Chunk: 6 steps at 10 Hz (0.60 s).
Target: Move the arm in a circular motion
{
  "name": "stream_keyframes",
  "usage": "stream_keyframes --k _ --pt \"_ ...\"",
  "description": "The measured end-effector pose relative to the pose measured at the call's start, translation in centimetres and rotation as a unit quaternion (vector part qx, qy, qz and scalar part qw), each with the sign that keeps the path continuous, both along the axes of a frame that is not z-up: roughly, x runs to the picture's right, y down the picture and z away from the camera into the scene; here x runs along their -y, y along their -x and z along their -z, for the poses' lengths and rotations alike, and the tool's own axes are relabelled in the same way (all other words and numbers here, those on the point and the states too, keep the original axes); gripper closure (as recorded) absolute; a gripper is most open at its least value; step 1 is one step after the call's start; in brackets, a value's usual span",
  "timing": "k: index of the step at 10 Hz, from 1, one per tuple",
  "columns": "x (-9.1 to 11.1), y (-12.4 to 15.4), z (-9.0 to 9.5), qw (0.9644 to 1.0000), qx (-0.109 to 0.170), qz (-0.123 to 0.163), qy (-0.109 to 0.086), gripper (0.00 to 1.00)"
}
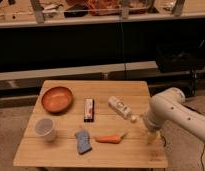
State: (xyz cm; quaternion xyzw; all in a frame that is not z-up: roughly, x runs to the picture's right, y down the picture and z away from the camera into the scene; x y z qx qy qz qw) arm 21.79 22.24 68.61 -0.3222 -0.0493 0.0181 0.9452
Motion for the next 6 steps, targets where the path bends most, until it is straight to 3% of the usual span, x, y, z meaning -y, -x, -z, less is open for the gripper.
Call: stream_keyframes --k 3,6 --pt "0.3 2.7 4.3 0.9995 0.013 0.012 -0.025 0.2" --pt "3.6 7.6 5.7 0.9959 0.041 0.054 -0.059 0.2"
